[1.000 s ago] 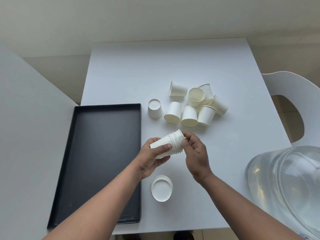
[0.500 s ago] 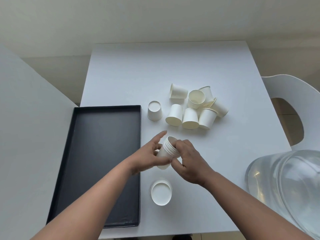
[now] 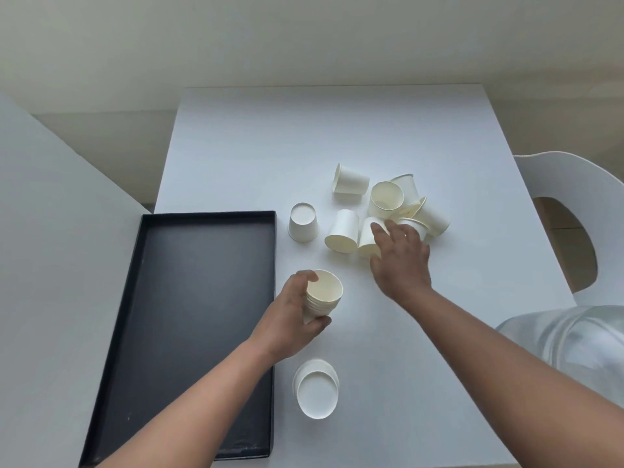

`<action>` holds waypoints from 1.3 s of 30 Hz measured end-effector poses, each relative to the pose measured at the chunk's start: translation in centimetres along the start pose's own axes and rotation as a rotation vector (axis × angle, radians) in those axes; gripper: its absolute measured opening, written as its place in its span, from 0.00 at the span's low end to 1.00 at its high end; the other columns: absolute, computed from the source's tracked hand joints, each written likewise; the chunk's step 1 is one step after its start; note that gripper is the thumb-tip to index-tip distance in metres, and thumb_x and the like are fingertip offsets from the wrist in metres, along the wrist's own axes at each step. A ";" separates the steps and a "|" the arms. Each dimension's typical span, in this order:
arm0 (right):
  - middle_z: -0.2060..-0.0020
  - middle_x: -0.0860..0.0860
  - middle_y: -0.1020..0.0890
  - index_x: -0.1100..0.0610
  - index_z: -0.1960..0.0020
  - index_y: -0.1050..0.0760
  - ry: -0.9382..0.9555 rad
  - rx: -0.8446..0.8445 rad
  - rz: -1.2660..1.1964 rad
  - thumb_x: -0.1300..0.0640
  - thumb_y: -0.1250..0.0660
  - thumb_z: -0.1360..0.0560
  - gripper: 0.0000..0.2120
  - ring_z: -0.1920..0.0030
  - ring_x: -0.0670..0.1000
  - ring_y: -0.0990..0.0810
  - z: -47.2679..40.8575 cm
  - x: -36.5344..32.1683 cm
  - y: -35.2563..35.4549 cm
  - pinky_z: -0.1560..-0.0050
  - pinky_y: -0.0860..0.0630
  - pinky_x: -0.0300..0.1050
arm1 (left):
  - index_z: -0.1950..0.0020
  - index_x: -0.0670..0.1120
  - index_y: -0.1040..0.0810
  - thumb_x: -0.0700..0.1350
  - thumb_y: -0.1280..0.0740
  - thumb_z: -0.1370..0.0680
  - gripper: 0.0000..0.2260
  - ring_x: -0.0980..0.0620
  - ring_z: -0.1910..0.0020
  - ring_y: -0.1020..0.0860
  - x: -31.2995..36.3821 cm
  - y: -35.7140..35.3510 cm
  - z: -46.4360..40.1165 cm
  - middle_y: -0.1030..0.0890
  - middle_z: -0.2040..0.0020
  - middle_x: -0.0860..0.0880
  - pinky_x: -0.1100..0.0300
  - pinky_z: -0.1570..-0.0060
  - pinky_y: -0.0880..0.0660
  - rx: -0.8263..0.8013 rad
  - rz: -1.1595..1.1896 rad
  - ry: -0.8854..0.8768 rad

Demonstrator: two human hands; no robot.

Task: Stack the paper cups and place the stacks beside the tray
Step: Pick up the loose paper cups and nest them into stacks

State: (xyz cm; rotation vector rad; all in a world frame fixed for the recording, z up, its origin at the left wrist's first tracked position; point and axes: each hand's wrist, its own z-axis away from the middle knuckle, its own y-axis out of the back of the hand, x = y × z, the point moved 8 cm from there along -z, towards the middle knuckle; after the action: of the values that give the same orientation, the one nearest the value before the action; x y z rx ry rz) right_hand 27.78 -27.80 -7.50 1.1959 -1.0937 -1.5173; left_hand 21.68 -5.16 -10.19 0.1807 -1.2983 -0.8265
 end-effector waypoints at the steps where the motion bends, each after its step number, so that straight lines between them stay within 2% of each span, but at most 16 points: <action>1: 0.22 0.51 0.35 0.49 0.22 0.35 -0.004 -0.024 0.053 0.56 0.39 0.19 0.25 0.26 0.59 0.38 -0.8 0.5 -0.5 0.33 0.37 0.57 | 0.33 0.63 0.38 0.49 0.23 0.25 0.29 0.68 0.43 0.30 -0.2 0.0 0.0 0.33 0.37 0.69 0.75 0.50 0.35 0.002 -0.005 -0.001; 4: 0.30 0.51 0.25 0.50 0.29 0.27 0.033 -0.005 0.059 0.62 0.39 0.20 0.21 0.35 0.60 0.30 -1.9 0.8 -0.7 0.40 0.34 0.54 | 0.35 0.63 0.38 0.47 0.24 0.24 0.27 0.67 0.41 0.30 -0.5 0.0 0.1 0.33 0.38 0.68 0.74 0.49 0.34 0.014 -0.011 -0.011; 7: 0.40 0.55 0.19 0.56 0.37 0.21 0.055 0.077 -0.009 0.68 0.38 0.24 0.19 0.46 0.63 0.24 -2.0 0.9 0.0 0.47 0.30 0.52 | 0.37 0.62 0.37 0.46 0.25 0.24 0.26 0.59 0.43 0.29 -0.5 0.1 -0.1 0.31 0.37 0.65 0.64 0.46 0.30 0.041 -0.035 -0.024; 11: 0.47 0.58 0.16 0.60 0.42 0.17 0.021 0.201 -0.198 0.68 0.36 0.25 0.15 0.49 0.65 0.22 -0.6 0.9 1.6 0.51 0.25 0.53 | 0.42 0.63 0.37 0.44 0.23 0.25 0.26 0.57 0.46 0.28 -0.7 0.3 -0.3 0.29 0.37 0.64 0.57 0.48 0.27 0.099 -0.052 -0.032; 15: 0.53 0.54 0.17 0.56 0.45 0.17 -0.057 0.254 -0.459 0.60 0.36 0.26 0.13 0.53 0.57 0.21 2.0 0.4 3.0 0.55 0.26 0.47 | 0.37 0.64 0.40 0.47 0.22 0.26 0.31 0.55 0.49 0.27 -1.2 0.0 -0.5 0.30 0.40 0.64 0.55 0.49 0.26 0.093 -0.018 0.013; 18: 0.56 0.49 0.18 0.53 0.49 0.16 -0.005 0.199 -0.720 0.57 0.38 0.29 0.14 0.56 0.46 0.22 3.9 -2.4 3.5 0.54 0.25 0.41 | 0.29 0.64 0.44 0.48 0.21 0.27 0.38 0.50 0.45 0.24 -0.9 -0.1 -0.9 0.28 0.36 0.60 0.54 0.46 0.23 0.075 0.000 0.025; 20: 0.55 0.46 0.20 0.51 0.49 0.15 0.038 0.136 -0.803 0.58 0.38 0.29 0.15 0.58 0.43 0.23 4.6 -4.2 3.6 0.57 0.28 0.32 | 0.28 0.63 0.44 0.48 0.21 0.27 0.39 0.50 0.46 0.23 -0.9 -0.2 -1.1 0.27 0.36 0.59 0.52 0.46 0.21 0.071 0.006 0.033; 21: 0.55 0.46 0.20 0.50 0.49 0.15 0.056 0.123 -0.808 0.58 0.38 0.30 0.15 0.58 0.44 0.23 4.9 -4.8 3.8 0.58 0.28 0.32 | 0.28 0.62 0.43 0.48 0.21 0.28 0.38 0.50 0.46 0.22 -0.9 -0.2 -1.2 0.25 0.38 0.58 0.51 0.47 0.21 0.072 0.000 0.034; 25: 0.57 0.48 0.19 0.50 0.50 0.16 0.073 0.113 -0.782 0.57 0.39 0.30 0.15 0.55 0.46 0.23 4.7 -5.6 4.9 0.56 0.26 0.36 | 0.29 0.62 0.40 0.47 0.21 0.28 0.36 0.53 0.46 0.23 -1.0 -0.1 -1.2 0.25 0.40 0.60 0.50 0.46 0.21 0.074 -0.005 0.033; 28: 0.55 0.50 0.22 0.53 0.48 0.18 0.127 -0.091 -0.588 0.56 0.41 0.28 0.15 0.53 0.52 0.23 4.8 -7.3 3.0 0.54 0.27 0.45 | 0.29 0.65 0.42 0.49 0.20 0.29 0.39 0.62 0.45 0.25 -0.9 -0.4 -1.2 0.27 0.40 0.67 0.54 0.49 0.22 0.051 0.019 0.017; 30: 0.49 0.51 0.25 0.54 0.44 0.23 0.148 -0.223 -0.405 0.56 0.42 0.23 0.12 0.51 0.58 0.23 5.3 -8.2 0.9 0.52 0.26 0.50 | 0.25 0.69 0.48 0.53 0.19 0.31 0.47 0.65 0.40 0.26 -0.7 -0.7 -1.0 0.30 0.36 0.69 0.58 0.44 0.24 0.021 0.054 0.007; 32: 0.43 0.51 0.28 0.51 0.37 0.31 0.131 -0.249 -0.268 0.54 0.46 0.21 0.13 0.50 0.59 0.25 5.5 -8.3 -0.1 0.56 0.28 0.51 | 0.22 0.73 0.55 0.58 0.17 0.34 0.55 0.66 0.30 0.31 -0.5 -0.7 -0.7 0.35 0.28 0.66 0.62 0.35 0.28 0.014 0.123 -0.012; 34: 0.37 0.50 0.32 0.47 0.30 0.38 0.127 -0.252 -0.184 0.50 0.48 0.21 0.19 0.46 0.57 0.28 5.5 -8.2 -0.8 0.56 0.31 0.50 | 0.22 0.75 0.57 0.62 0.19 0.34 0.56 0.71 0.27 0.36 0.3 -0.5 -0.4 0.41 0.25 0.71 0.70 0.34 0.34 0.042 0.132 -0.074; 36: 0.34 0.48 0.34 0.42 0.24 0.44 0.123 -0.292 -0.215 0.45 0.50 0.23 0.26 0.41 0.56 0.28 5.6 -7.8 -1.5 0.53 0.30 0.51 | 0.21 0.74 0.53 0.62 0.22 0.32 0.50 0.70 0.26 0.37 1.4 -0.2 -0.2 0.43 0.26 0.76 0.75 0.33 0.37 0.080 0.116 -0.127; 37: 0.34 0.48 0.34 0.40 0.23 0.45 0.109 -0.288 -0.273 0.43 0.51 0.24 0.29 0.40 0.55 0.28 5.6 -7.4 -1.5 0.51 0.30 0.51 | 0.20 0.71 0.48 0.62 0.24 0.30 0.45 0.68 0.26 0.35 1.9 0.0 -0.2 0.40 0.26 0.75 0.74 0.32 0.36 0.105 0.102 -0.150; 39: 0.37 0.49 0.31 0.40 0.24 0.40 0.038 -0.152 -0.424 0.42 0.51 0.26 0.30 0.40 0.55 0.27 5.1 -5.7 -0.4 0.49 0.27 0.52 | 0.20 0.57 0.36 0.59 0.24 0.26 0.38 0.61 0.27 0.30 2.5 0.2 -0.3 0.31 0.28 0.65 0.65 0.29 0.32 0.145 0.060 -0.193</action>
State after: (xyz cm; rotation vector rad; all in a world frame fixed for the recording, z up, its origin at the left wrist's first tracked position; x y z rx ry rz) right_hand 23.53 -21.64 -6.05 1.4018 -0.7096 -1.8509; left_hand 22.15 -6.68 -8.18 0.1795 -1.5393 -0.7117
